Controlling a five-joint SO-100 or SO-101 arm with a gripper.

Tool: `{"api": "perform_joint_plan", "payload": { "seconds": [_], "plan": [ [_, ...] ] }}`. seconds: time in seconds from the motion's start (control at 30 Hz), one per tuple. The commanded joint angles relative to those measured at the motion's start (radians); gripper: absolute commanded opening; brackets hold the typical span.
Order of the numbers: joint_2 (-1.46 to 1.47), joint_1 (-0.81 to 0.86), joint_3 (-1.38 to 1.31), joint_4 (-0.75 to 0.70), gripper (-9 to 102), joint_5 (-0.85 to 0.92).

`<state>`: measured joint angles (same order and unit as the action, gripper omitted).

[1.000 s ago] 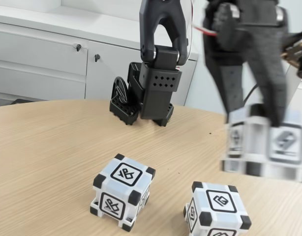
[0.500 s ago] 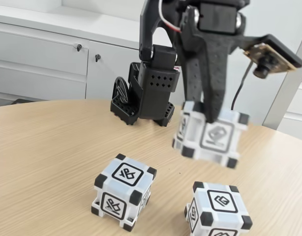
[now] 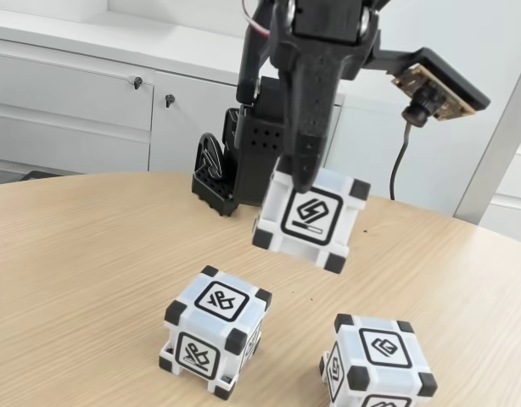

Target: Stack cubes from left to right.

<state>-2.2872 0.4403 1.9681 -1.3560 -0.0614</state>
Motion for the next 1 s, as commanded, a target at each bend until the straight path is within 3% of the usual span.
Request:
{"api": "perform_joint_plan", "payload": {
  "seconds": [0.0, 0.97],
  "plan": [
    [-0.006, 0.014, -0.006, 0.012, 2, 0.020],
    [0.118, 0.104, -0.006, 0.091, 1, 0.055]
  ]
}}
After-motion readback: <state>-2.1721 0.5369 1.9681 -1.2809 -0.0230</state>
